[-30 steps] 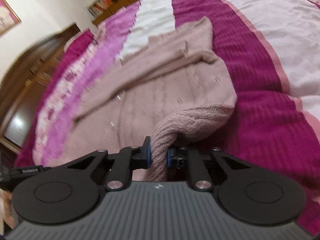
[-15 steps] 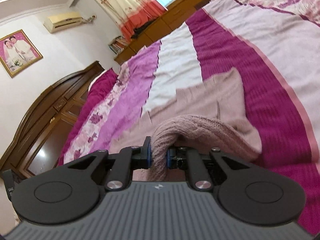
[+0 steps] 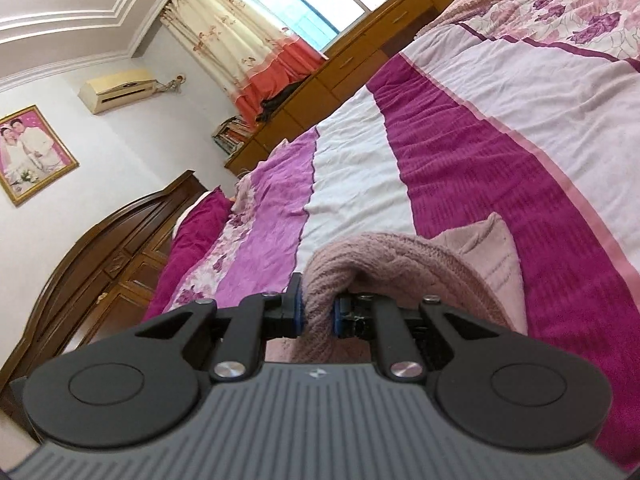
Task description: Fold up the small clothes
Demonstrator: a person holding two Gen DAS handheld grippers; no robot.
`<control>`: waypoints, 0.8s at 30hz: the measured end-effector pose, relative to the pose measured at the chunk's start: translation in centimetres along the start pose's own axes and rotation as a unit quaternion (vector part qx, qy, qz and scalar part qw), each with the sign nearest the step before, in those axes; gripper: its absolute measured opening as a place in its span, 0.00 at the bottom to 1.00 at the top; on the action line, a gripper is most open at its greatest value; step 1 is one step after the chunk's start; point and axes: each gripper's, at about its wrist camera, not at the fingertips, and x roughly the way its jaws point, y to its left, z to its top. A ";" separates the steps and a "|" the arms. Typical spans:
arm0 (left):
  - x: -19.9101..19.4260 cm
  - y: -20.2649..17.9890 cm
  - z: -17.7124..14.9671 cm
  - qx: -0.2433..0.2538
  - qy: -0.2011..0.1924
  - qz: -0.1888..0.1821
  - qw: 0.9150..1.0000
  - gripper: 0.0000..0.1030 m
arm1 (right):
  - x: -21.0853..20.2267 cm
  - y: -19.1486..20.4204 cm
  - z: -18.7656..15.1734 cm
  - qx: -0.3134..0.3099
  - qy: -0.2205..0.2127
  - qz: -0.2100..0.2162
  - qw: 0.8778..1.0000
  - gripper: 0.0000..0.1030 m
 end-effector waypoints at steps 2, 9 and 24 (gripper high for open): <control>1.4 0.1 -0.2 0.011 0.002 0.014 1.000 0.15 | 1.5 -0.2 -0.2 -0.005 0.000 -0.008 1.000 0.14; 5.5 1.0 -2.2 0.044 0.027 0.056 0.997 0.15 | 5.5 -2.0 -1.4 -0.025 0.009 -0.052 0.998 0.14; 8.5 2.8 -4.4 0.062 0.071 0.095 0.991 0.33 | 7.0 -6.1 -3.5 -0.041 0.036 -0.152 0.987 0.40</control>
